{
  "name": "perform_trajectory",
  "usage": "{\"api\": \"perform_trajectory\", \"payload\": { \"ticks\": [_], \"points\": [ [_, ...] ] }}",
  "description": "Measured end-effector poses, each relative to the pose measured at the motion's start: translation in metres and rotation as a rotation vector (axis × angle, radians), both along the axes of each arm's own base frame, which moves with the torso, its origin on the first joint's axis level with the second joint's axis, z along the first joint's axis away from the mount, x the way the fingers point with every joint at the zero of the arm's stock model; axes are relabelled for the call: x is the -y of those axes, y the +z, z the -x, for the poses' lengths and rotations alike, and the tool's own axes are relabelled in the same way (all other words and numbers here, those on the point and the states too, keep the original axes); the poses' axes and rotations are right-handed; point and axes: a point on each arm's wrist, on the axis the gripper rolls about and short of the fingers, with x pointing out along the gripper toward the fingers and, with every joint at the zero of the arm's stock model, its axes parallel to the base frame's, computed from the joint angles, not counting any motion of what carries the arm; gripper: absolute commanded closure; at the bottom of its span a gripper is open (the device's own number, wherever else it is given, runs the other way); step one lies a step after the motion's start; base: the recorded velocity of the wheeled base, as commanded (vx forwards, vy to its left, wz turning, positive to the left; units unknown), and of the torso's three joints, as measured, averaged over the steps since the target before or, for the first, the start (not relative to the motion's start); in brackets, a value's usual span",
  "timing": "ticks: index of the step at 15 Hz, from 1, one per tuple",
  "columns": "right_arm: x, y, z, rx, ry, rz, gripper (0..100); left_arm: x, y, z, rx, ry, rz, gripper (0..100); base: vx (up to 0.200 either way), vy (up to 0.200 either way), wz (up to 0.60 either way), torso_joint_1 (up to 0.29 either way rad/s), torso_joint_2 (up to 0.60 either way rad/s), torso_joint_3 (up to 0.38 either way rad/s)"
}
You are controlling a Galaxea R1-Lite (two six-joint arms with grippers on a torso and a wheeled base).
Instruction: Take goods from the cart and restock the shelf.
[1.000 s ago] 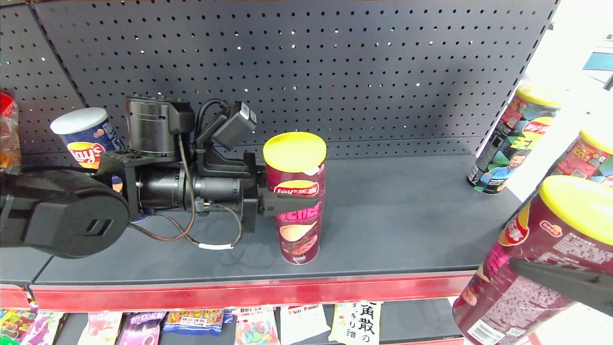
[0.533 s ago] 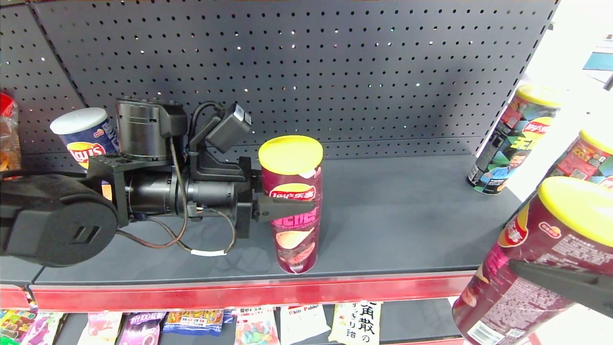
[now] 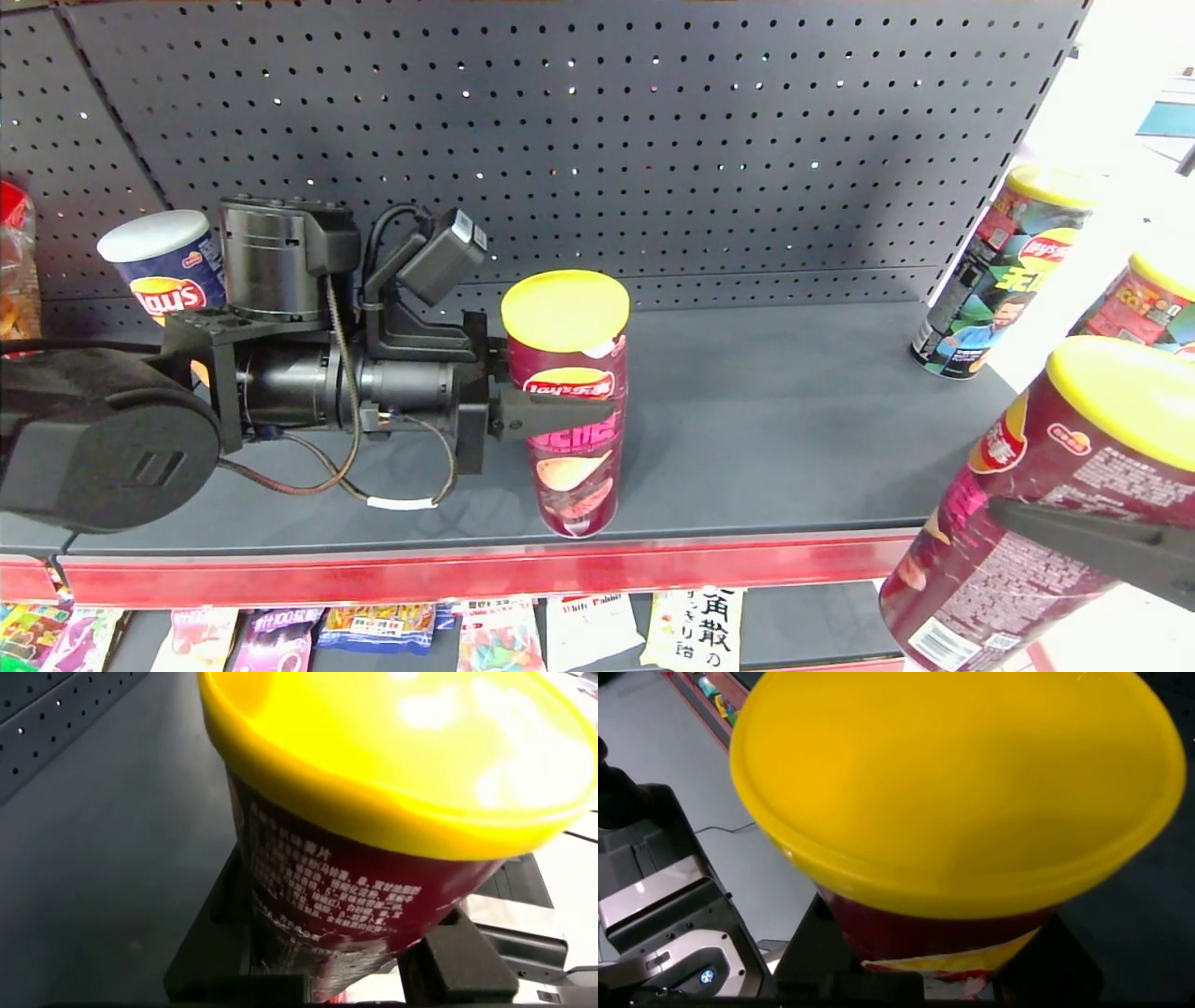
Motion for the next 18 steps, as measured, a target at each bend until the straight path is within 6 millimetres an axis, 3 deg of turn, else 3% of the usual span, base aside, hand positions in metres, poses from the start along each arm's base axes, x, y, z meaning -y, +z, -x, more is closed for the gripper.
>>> {"api": "perform_trajectory", "payload": {
  "ticks": [1, 5, 10, 13, 18],
  "points": [
    [0.000, 0.000, -0.001, -0.001, 0.000, 0.001, 100, 0.000, 0.000, 0.001, -0.004, 0.004, -0.001, 0, 0.000, 0.000, 0.00, 0.000, 0.00, 0.000],
    [-0.002, 0.004, -0.005, 0.002, 0.002, -0.001, 100, -0.001, -0.003, 0.002, -0.015, 0.011, -0.006, 0, 0.000, 0.000, 0.00, 0.000, 0.00, 0.000],
    [-0.017, 0.028, -0.023, 0.037, 0.048, -0.012, 100, -0.012, -0.012, 0.008, -0.032, 0.066, -0.032, 0, 0.000, 0.000, 0.00, 0.000, 0.00, 0.000],
    [-0.033, 0.041, -0.049, 0.036, 0.069, -0.014, 100, -0.030, -0.019, 0.022, -0.059, 0.103, -0.046, 0, 0.000, 0.000, 0.00, 0.000, 0.00, 0.000],
    [-0.071, 0.051, -0.108, 0.062, 0.100, -0.026, 100, -0.070, -0.022, 0.051, -0.070, 0.205, -0.047, 0, 0.000, 0.000, 0.00, 0.000, 0.00, 0.000]
  ]
}}
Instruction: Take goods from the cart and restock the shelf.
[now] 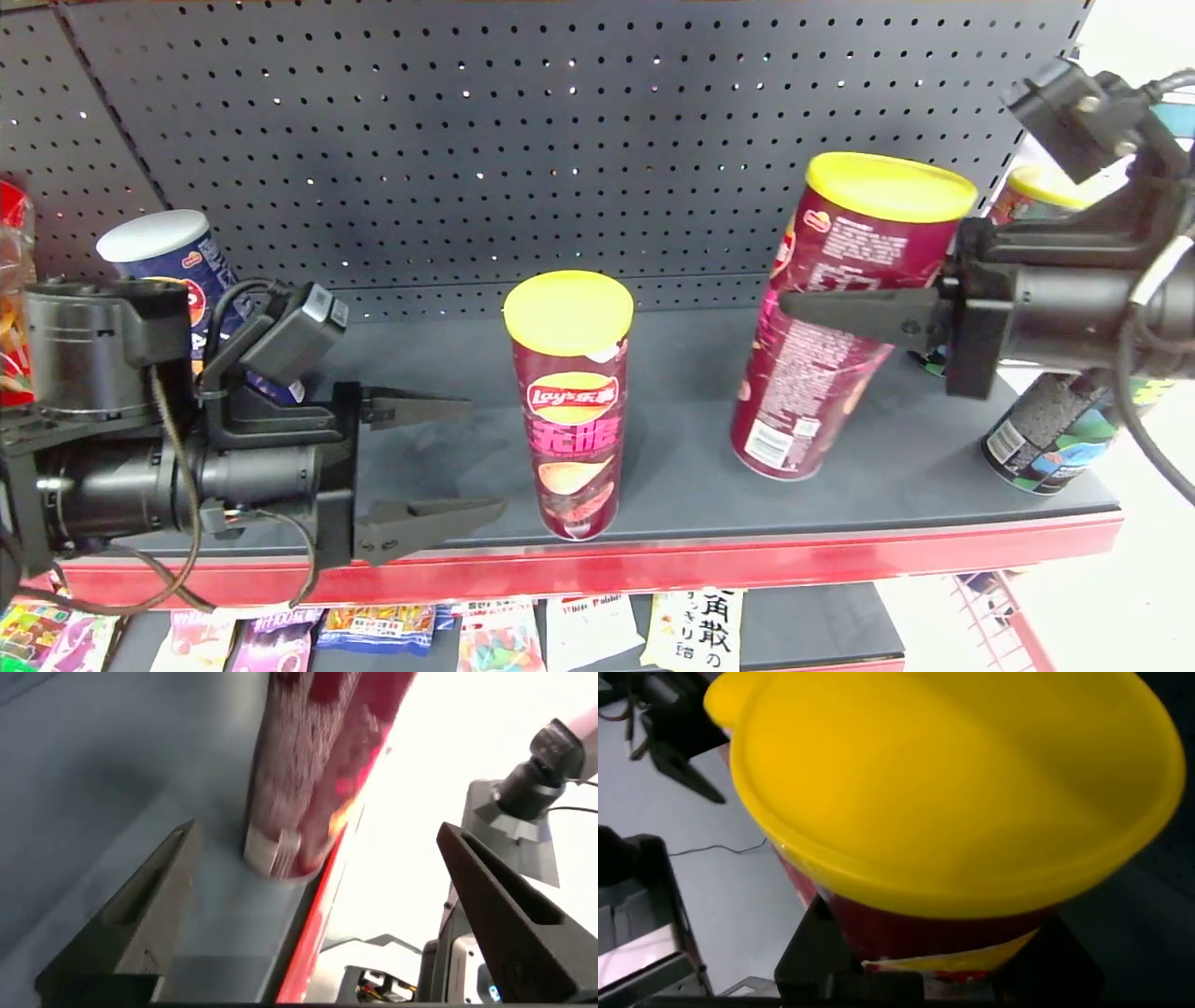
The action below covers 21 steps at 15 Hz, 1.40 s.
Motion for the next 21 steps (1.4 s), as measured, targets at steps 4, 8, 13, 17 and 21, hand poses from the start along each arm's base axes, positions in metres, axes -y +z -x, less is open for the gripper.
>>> {"api": "perform_trajectory", "payload": {
  "ticks": [4, 8, 13, 17, 21],
  "points": [
    [-0.035, -0.001, -0.042, 0.024, 0.035, -0.014, 100, -0.022, -0.002, 0.021, 0.007, 0.071, 0.002, 0, 0.000, 0.000, 0.00, 0.000, 0.00, 0.000],
    [-0.062, -0.004, -0.070, 0.030, 0.033, -0.012, 100, -0.033, -0.004, 0.036, 0.010, 0.107, 0.005, 0, 0.000, 0.000, 0.00, 0.000, 0.00, 0.000],
    [-0.083, -0.012, -0.088, 0.023, 0.053, -0.009, 100, -0.038, -0.004, 0.045, 0.023, 0.129, 0.010, 0, 0.000, 0.000, 0.00, 0.000, 0.00, 0.000],
    [-0.097, -0.013, -0.103, 0.036, 0.068, -0.019, 100, -0.043, -0.004, 0.050, 0.030, 0.149, 0.012, 0, 0.000, 0.000, 0.00, 0.000, 0.00, 0.000],
    [-0.109, -0.023, -0.111, 0.020, 0.083, -0.010, 100, -0.044, -0.003, 0.052, 0.037, 0.152, 0.014, 0, 0.000, 0.000, 0.00, 0.000, 0.00, 0.000]
  ]
}}
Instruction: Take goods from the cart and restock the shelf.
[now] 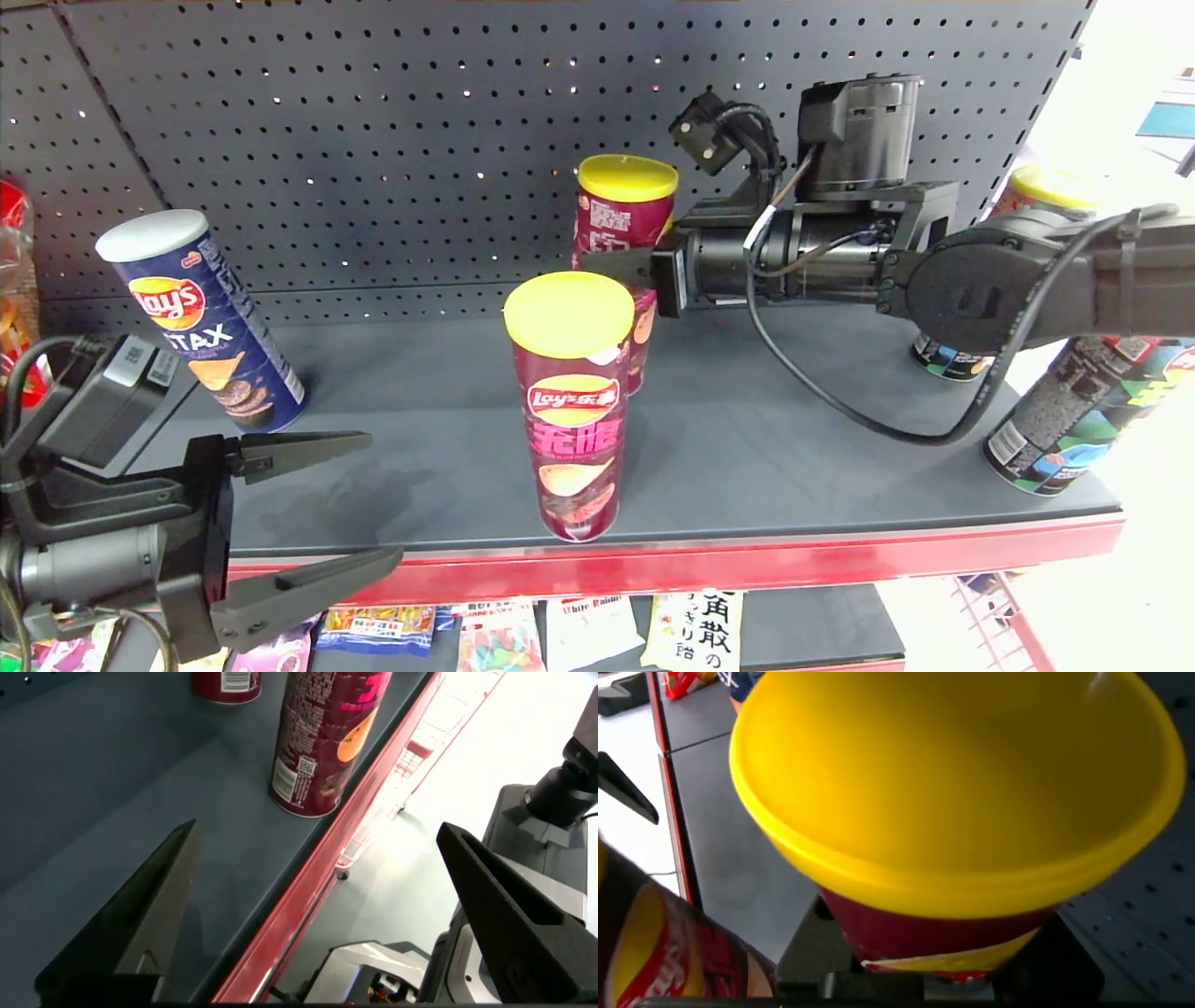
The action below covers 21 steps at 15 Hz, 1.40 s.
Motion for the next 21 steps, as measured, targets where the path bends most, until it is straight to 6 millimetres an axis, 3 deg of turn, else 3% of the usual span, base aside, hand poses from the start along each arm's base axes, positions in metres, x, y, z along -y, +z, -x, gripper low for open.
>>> {"api": "perform_trajectory", "payload": {
  "ticks": [8, 9, 16, 21],
  "points": [
    [-0.006, -0.015, -0.005, -0.031, 0.005, 0.022, 100, 0.000, 0.000, 0.001, 0.002, 0.000, 0.000, 0, 0.000, 0.000, 0.00, 0.000, 0.00, 0.000],
    [-0.006, -0.015, -0.005, -0.032, 0.006, 0.022, 0, 0.000, 0.000, 0.001, 0.002, 0.001, 0.000, 0, 0.000, 0.000, 0.00, 0.000, 0.00, 0.000],
    [-0.003, -0.017, -0.001, -0.057, -0.002, 0.024, 0, 0.000, 0.000, 0.000, -0.002, 0.000, -0.001, 0, 0.000, 0.000, 0.00, 0.000, 0.00, 0.000],
    [0.021, -0.021, 0.022, -0.098, -0.023, 0.051, 0, 0.000, -0.001, -0.002, -0.005, 0.000, -0.002, 0, 0.000, 0.000, 0.00, 0.000, 0.00, 0.000]
  ]
}}
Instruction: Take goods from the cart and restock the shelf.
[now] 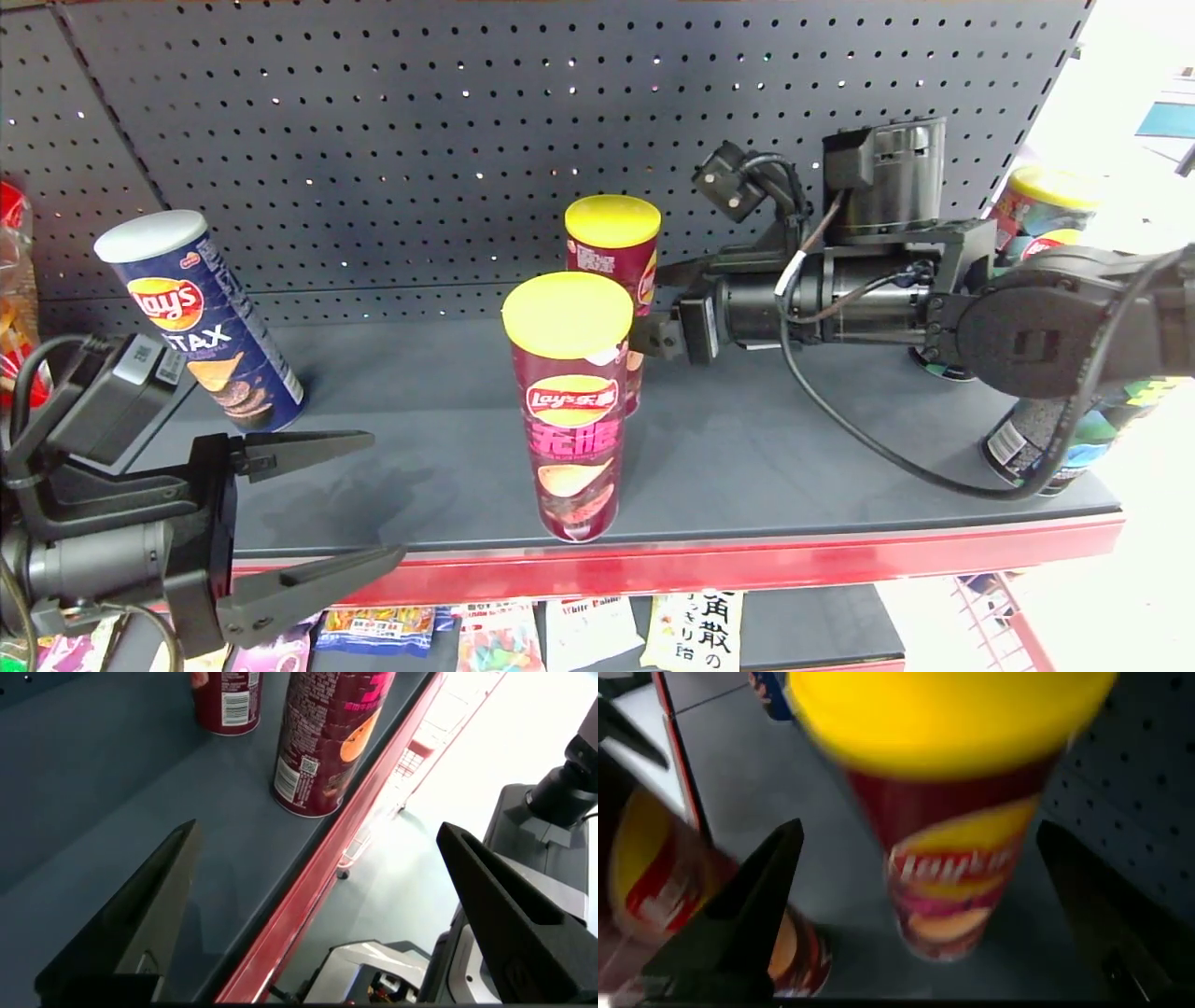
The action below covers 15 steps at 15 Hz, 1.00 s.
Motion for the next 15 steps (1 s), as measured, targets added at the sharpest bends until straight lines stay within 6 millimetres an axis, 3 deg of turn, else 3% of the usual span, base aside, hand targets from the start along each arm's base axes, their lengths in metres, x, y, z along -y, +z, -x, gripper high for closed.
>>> {"api": "perform_trajectory", "payload": {
  "ticks": [6, 11, 15],
  "points": [
    [0.048, -0.015, 0.048, -0.063, -0.104, 0.069, 0, 0.001, -0.006, -0.013, -0.015, 0.123, -0.058, 0, 0.000, 0.000, 0.00, 0.000, 0.00, 0.000],
    [0.097, -0.026, 0.137, -0.060, -0.094, 0.082, 0, 0.012, -0.015, -0.024, -0.039, 0.156, -0.123, 0, 0.000, 0.000, 0.00, 0.000, 0.00, 0.000],
    [0.136, -0.031, 0.188, -0.001, -0.250, 0.046, 0, 0.025, -0.021, -0.029, -0.060, 0.136, -0.153, 0, 0.000, 0.000, 0.00, 0.000, 0.00, 0.000]
  ]
}}
